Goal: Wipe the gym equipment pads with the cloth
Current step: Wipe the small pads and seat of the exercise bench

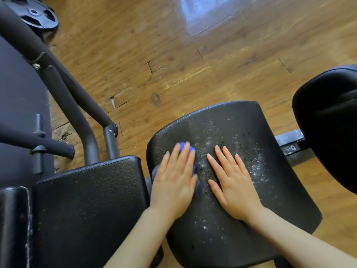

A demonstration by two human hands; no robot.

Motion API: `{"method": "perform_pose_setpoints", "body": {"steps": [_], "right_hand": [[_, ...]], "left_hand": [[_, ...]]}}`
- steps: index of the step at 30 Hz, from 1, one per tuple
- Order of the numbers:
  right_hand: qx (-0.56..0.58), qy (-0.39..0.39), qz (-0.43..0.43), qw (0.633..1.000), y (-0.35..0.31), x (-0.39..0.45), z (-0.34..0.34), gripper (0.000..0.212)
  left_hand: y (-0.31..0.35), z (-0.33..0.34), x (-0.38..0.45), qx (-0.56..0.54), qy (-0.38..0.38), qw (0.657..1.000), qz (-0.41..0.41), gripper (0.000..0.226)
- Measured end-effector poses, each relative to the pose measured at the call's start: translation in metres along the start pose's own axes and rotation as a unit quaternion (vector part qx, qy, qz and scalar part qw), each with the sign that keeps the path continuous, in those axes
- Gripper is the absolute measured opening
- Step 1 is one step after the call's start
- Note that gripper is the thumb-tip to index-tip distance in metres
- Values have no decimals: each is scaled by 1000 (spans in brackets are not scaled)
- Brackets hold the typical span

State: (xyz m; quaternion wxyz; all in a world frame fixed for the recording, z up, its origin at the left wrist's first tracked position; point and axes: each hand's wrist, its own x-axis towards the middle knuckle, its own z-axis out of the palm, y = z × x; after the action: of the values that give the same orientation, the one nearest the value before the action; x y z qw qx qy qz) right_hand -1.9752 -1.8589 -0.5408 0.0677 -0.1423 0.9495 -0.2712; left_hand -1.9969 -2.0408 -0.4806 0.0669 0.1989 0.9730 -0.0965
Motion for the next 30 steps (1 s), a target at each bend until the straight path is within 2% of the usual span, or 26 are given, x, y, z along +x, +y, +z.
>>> {"method": "perform_pose_setpoints", "body": {"steps": [4,6,11,13,18,20,22,25,27,29,30], "right_hand": [[4,3,2,1000,1,0,1,59],[10,5,2,1000,2,0,2,57],[49,26,-10,998,5,1,-4,52],[48,42,-4,998,10,1,-10,52],[5,54,52,997,27,-8,-12,53],[4,56,79,995,34,-18,-10,54],[12,62,107,992,36,-29,-10,54],[24,71,138,988,36,-41,-13,55],[34,79,141,986,32,-47,-15,55],[34,84,132,987,31,-52,-13,55],[33,87,130,987,31,-56,-11,55]], "left_hand": [[-7,2,51,6,2,996,-84,64],[8,5,33,-7,12,997,-73,65],[49,1,-45,-21,-22,999,25,63],[37,2,-24,-9,-20,999,23,62],[20,5,42,-1,-19,999,-39,65],[33,7,23,-12,-15,1000,6,65],[48,5,-19,-25,-22,996,88,65],[40,1,-44,-9,-38,984,173,64],[23,2,-23,14,-35,992,124,62],[3,1,17,37,-5,999,40,63],[-4,-2,37,43,-26,999,9,63]]}}
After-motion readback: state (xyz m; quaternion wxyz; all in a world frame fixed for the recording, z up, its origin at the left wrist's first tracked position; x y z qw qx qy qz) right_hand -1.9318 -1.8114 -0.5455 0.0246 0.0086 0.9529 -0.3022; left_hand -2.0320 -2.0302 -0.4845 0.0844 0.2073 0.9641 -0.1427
